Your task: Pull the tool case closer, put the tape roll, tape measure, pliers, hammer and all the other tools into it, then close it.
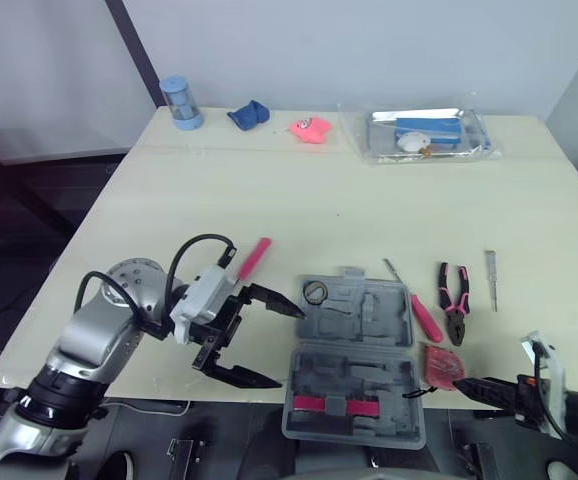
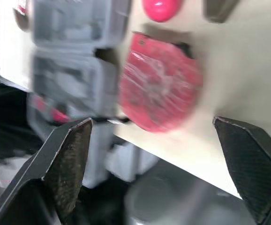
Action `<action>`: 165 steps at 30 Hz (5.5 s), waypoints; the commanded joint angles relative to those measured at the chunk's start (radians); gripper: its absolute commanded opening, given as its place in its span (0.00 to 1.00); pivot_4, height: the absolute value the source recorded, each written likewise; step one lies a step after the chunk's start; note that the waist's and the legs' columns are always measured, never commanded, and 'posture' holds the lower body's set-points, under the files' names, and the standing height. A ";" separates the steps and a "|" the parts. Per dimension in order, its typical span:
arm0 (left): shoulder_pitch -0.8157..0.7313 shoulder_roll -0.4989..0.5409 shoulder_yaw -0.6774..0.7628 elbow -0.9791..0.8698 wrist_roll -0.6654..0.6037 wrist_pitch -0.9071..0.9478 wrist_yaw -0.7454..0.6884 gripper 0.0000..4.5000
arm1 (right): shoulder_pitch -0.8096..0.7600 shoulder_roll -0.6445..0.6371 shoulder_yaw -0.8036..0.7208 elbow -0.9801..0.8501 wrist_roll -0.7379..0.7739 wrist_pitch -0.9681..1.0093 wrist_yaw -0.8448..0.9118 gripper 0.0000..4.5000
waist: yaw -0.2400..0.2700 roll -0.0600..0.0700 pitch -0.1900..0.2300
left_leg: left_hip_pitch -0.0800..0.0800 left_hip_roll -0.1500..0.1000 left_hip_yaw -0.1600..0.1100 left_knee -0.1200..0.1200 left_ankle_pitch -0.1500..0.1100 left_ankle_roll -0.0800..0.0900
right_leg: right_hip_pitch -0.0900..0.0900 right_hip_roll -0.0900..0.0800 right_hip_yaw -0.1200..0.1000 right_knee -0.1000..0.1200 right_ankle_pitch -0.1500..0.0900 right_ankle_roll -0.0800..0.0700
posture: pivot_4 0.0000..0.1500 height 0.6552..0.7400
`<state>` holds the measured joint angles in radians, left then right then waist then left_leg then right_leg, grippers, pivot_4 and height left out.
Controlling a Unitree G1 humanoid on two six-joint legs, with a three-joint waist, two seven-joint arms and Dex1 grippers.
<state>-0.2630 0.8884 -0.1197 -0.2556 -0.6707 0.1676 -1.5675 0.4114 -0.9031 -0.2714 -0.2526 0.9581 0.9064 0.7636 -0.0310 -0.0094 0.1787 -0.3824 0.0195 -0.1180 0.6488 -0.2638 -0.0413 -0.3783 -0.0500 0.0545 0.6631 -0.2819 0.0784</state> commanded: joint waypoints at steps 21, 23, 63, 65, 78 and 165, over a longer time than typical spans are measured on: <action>0.125 0.047 0.225 -0.021 -0.064 -0.058 -0.038 1.00 | -0.249 0.136 0.246 0.376 -0.717 -1.220 0.468 0.98 | -0.011 0.000 0.002 | 0.002 0.001 0.002 0.000 0.000 0.000 | 0.000 0.000 0.001 0.001 0.000 0.000 | 1.00 1.00; 0.143 0.057 0.257 -0.032 -0.074 -0.055 -0.030 1.00 | -0.263 0.139 0.257 0.407 -0.732 -1.237 0.462 0.98 | -0.011 0.000 0.002 | 0.002 0.001 0.002 0.000 0.000 0.000 | 0.000 0.001 0.002 0.001 0.000 0.000 | 1.00 1.00; 0.246 -0.010 0.308 -0.073 -0.072 -0.018 0.059 1.00 | -0.601 -0.141 0.365 -0.084 -0.672 -0.556 0.463 0.64 | -0.017 0.005 0.004 | 0.003 0.001 0.005 0.001 0.000 0.000 | 0.000 0.001 0.006 0.002 0.001 0.000 | 1.00 1.00; 0.245 -0.016 0.309 -0.067 -0.071 -0.014 0.065 1.00 | -0.686 -0.119 0.425 -0.082 -0.697 -0.499 0.462 0.64 | -0.010 0.005 0.004 | 0.003 0.002 0.003 0.001 0.000 0.000 | 0.000 0.001 0.003 0.002 0.001 0.000 | 1.00 1.00; 0.178 -0.040 0.307 0.024 -0.031 -0.025 0.071 1.00 | -1.052 0.052 0.777 0.081 -1.007 -0.397 0.477 0.64 | -0.014 0.005 0.005 | -0.001 0.000 0.001 0.000 0.000 0.000 | -0.003 0.000 0.000 0.001 0.001 0.000 | 1.00 1.00; 0.127 -0.051 0.302 0.041 -0.004 -0.018 0.077 1.00 | -0.727 0.410 0.514 0.834 -0.952 -0.938 0.258 0.21 | -0.017 -0.009 -0.012 | 0.006 0.001 0.002 0.000 0.000 0.000 | 0.002 0.001 0.002 0.003 0.001 -0.001 | 1.00 1.00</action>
<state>-0.1253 0.8348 0.1686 -0.1917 -0.6704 0.1518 -1.4971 -0.3684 -0.4729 0.1714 0.4733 0.1157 -0.1142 1.0413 -0.0480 -0.0184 0.1671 -0.3757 0.0208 -0.1164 0.6487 -0.2637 -0.0418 -0.3757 -0.0489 0.0560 0.6664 -0.2807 0.0777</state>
